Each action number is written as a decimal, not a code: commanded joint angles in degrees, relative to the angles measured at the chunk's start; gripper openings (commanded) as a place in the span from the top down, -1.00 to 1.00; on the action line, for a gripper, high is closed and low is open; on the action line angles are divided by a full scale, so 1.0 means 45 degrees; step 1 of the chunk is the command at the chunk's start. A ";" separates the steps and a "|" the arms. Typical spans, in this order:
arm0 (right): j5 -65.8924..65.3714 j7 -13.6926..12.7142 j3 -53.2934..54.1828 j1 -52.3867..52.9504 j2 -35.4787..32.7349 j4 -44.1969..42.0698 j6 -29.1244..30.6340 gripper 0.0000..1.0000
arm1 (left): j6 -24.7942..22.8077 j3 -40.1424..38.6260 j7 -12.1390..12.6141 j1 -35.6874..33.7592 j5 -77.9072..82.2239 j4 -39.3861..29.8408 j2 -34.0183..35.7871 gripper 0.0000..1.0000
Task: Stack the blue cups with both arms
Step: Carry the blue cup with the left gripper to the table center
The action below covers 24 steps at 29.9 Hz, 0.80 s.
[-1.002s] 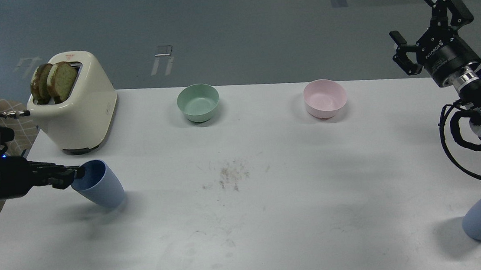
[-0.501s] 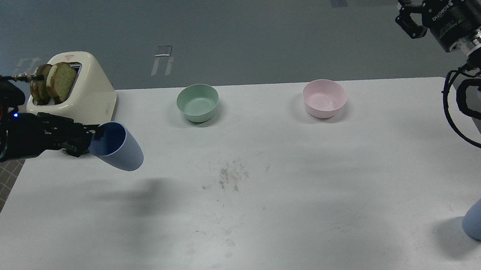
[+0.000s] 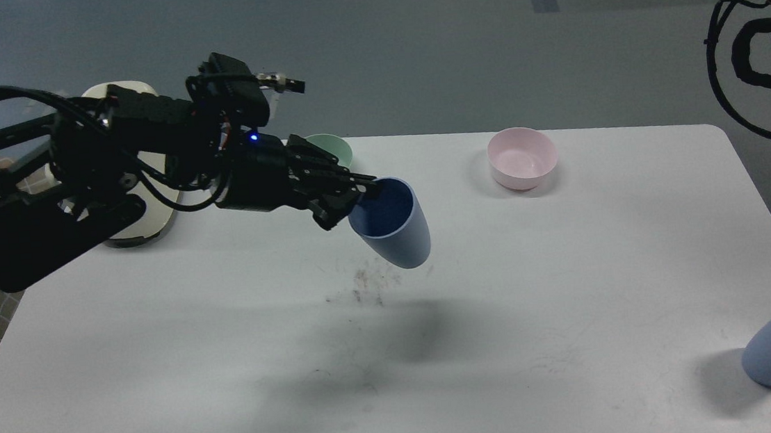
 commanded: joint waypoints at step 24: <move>0.0002 0.0000 -0.0007 -0.0471 0.0070 0.0194 -0.0003 -1.00 | 0.0001 0.3696 -0.0135 -0.1775 0.1728 0.5443 -0.5879 1.00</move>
